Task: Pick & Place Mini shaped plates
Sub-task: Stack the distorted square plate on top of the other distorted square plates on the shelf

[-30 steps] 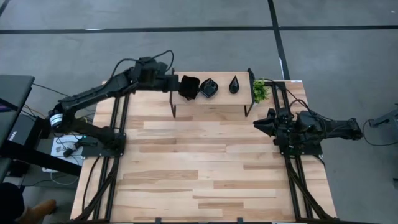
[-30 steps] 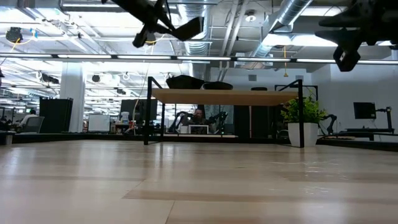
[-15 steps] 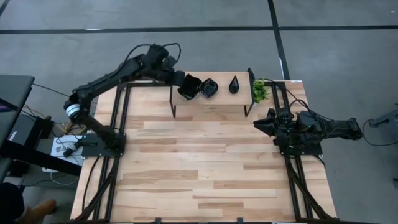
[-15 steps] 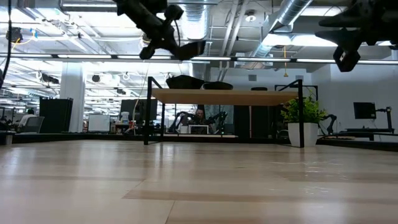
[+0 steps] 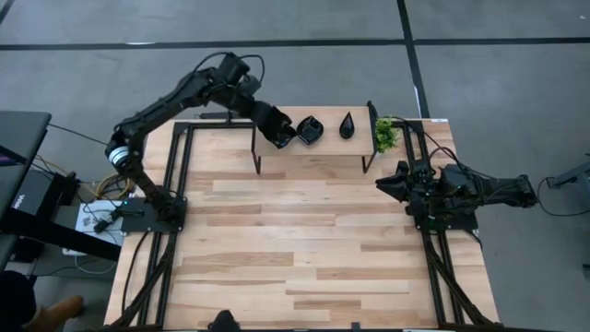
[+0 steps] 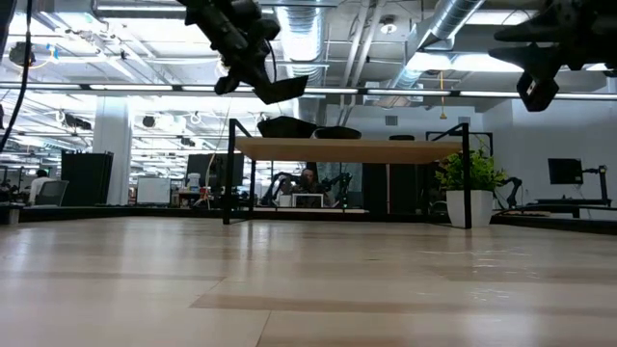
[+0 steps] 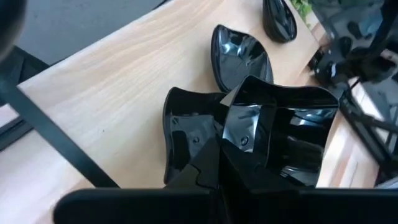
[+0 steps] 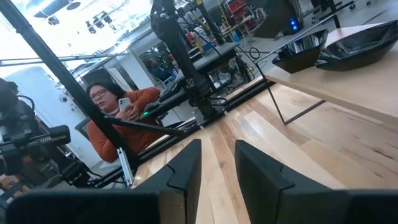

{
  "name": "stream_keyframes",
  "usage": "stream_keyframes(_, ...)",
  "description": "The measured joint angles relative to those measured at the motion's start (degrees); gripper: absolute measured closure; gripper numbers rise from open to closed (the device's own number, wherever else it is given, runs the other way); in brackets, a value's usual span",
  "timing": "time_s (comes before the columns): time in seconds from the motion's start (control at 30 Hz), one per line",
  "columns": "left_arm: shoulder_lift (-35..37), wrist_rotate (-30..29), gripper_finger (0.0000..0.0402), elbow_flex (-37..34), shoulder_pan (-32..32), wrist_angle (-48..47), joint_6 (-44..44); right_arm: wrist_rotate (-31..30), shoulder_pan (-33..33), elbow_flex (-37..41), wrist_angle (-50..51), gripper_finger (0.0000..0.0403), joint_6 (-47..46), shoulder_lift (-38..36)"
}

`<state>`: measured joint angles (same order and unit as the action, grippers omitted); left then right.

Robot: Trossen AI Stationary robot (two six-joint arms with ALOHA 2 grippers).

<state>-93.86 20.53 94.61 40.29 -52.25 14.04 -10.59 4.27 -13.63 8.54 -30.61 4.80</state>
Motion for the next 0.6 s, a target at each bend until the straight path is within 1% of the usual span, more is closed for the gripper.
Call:
stream_keyframes(0.13,-1.5,0.1,0.0398,0.0,-0.3,0.0,-3.1,0.0,0.0,0.0,0.0,0.0310,0.0,0.0)
stream_keyframes(0.33,-3.1,0.2,0.0398,0.0,0.4,-0.1,-3.5,0.0,0.0,0.0,0.0,0.0310,0.0,0.0)
stream_keyframes(0.6,-5.3,0.5,0.0398,0.0,-0.5,0.2,-3.3,0.0,0.0,0.0,0.0,0.0310,-0.8,0.0)
